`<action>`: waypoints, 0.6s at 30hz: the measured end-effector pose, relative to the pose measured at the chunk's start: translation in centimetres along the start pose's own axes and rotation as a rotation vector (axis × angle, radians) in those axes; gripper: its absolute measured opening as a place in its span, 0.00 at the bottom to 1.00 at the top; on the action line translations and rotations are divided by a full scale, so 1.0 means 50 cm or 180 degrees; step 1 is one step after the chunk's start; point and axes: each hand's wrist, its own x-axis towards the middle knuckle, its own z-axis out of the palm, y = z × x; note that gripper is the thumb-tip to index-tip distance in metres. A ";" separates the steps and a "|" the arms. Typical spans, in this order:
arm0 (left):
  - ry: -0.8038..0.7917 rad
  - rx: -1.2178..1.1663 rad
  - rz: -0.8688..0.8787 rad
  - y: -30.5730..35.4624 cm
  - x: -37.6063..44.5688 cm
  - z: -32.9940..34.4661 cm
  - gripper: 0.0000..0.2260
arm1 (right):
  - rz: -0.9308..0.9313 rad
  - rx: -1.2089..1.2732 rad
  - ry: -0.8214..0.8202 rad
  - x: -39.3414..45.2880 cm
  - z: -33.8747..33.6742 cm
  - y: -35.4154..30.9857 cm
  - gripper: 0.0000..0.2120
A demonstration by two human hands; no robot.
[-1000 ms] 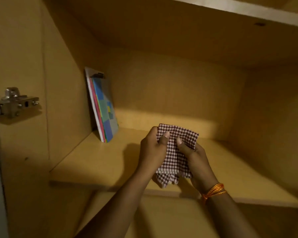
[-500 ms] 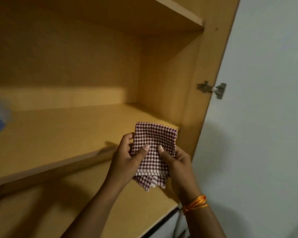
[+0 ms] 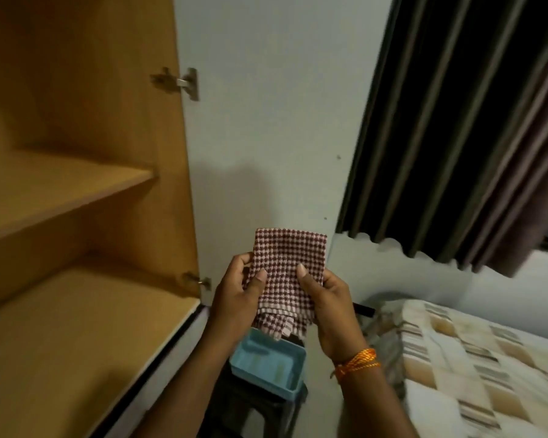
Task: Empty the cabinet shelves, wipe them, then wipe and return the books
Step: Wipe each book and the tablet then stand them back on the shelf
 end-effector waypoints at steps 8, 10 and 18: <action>-0.0549 0.0459 -0.0102 -0.043 -0.090 0.317 0.10 | 0.0230 0.0215 0.0961 -0.107 -0.302 0.000 0.16; -0.0821 0.0640 -0.0151 -0.054 -0.120 0.393 0.13 | 0.0192 0.0151 0.1214 -0.139 -0.378 0.002 0.16; -0.1676 0.1278 -0.0205 -0.091 -0.202 0.618 0.17 | 0.0195 -0.0048 0.1720 -0.236 -0.615 0.034 0.16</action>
